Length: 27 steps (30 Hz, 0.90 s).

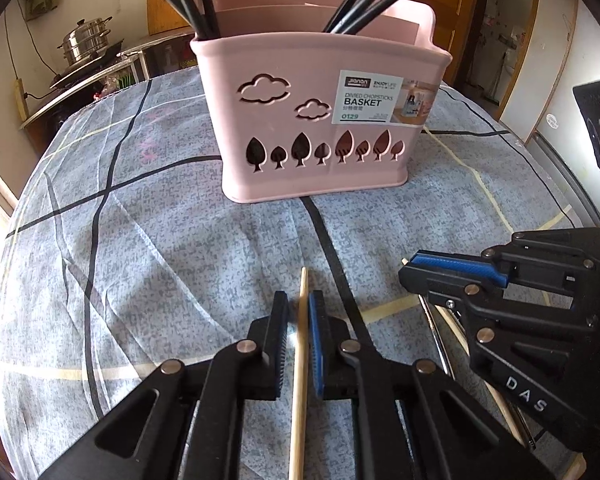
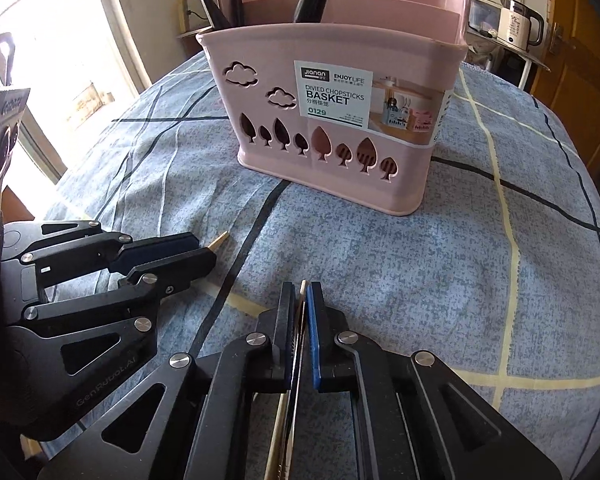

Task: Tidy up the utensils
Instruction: 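Lift both held chopsticks off the cloth and raise them upright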

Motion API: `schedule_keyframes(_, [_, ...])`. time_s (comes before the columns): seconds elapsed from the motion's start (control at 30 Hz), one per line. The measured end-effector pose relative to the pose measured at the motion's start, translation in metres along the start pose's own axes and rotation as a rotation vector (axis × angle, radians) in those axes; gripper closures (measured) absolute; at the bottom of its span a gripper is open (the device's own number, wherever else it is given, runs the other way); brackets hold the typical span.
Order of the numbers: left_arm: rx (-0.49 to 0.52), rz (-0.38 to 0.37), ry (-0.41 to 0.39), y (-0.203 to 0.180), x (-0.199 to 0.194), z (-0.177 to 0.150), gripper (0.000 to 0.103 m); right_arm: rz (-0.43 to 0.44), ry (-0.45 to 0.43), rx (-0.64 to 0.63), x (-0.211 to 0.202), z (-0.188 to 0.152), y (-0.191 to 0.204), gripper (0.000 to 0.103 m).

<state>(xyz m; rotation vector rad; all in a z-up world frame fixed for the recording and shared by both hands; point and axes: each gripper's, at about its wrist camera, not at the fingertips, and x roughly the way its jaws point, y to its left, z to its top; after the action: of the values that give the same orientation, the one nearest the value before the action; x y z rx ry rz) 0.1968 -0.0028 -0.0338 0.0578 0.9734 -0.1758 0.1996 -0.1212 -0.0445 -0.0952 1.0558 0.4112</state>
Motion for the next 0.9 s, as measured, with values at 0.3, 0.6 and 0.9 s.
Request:
schedule_keyframes(0.3, [-0.037, -0.048, -0.020, 0.008, -0.009, -0.002, 0.097, 0.068, -0.088, 0.046, -0.031, 0.000, -0.013, 0.098])
schedule_keyframes(0.6, [-0.025, -0.062, -0.046, 0.003, -0.022, 0.001, 0.097, 0.098, -0.088, 0.074, -0.042, 0.002, -0.032, 0.098])
schedule_keyframes(0.9, [-0.040, -0.053, -0.013, 0.006, -0.009, -0.004, 0.097, 0.110, -0.065, 0.083, -0.034, -0.008, -0.033, 0.097])
